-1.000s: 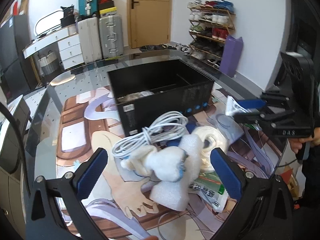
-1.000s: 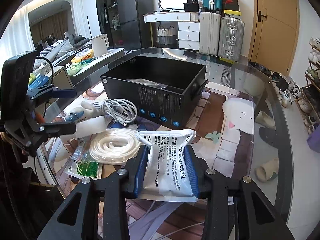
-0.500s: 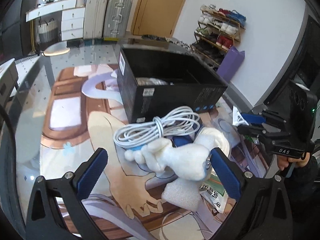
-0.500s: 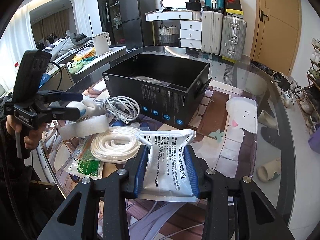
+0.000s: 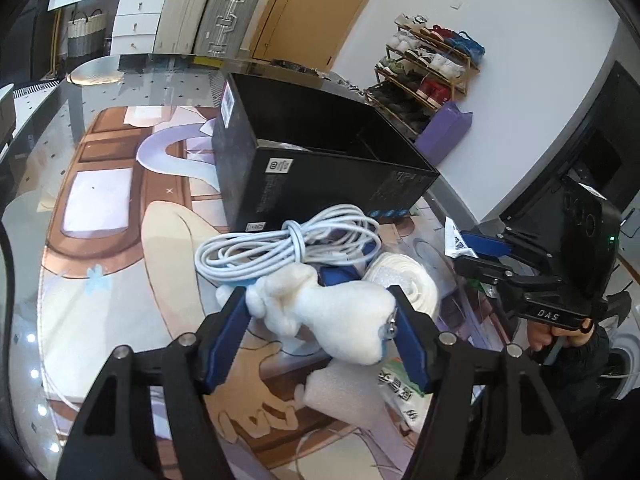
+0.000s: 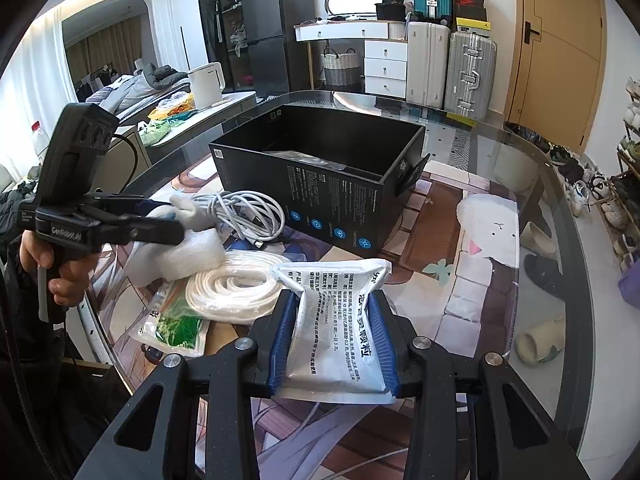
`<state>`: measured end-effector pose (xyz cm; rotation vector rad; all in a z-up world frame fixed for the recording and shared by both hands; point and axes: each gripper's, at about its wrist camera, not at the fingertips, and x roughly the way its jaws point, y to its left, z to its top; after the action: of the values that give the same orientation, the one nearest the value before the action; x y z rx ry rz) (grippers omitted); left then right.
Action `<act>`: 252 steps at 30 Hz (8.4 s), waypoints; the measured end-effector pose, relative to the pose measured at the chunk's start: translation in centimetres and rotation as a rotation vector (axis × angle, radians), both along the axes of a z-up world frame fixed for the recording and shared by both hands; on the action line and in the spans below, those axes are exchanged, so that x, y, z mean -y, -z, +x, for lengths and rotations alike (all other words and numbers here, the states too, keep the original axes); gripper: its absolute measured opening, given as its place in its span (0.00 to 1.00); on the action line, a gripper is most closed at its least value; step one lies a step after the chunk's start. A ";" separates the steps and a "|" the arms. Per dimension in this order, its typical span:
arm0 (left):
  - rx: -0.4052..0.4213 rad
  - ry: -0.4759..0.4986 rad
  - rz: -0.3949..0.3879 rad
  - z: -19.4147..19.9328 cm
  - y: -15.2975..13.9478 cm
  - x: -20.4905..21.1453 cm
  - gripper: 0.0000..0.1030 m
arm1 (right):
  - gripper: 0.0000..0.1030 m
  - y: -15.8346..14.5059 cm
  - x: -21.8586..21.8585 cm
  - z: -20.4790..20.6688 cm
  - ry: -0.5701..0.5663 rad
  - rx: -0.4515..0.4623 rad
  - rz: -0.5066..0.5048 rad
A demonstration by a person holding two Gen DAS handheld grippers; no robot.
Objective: Organize soft objects
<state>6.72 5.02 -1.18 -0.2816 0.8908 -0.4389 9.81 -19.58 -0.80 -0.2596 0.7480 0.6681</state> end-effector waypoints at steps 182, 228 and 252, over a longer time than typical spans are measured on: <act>0.231 -0.140 0.416 -1.6 -3.6 2.8 1.00 | 0.99 -2.1 -4.1 -0.4 0.025 0.029 0.030; 0.107 0.134 0.383 -2.0 -0.7 5.1 0.56 | 0.99 1.7 -7.3 -1.2 -0.115 -0.084 -0.031; 0.138 0.115 0.333 -1.9 -1.5 4.4 0.35 | 0.99 3.4 -10.3 -1.0 -0.097 -0.121 -0.040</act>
<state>4.79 0.59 0.37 0.1046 0.8317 -0.4033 8.81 -9.33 -4.24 -0.2956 0.8692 0.7665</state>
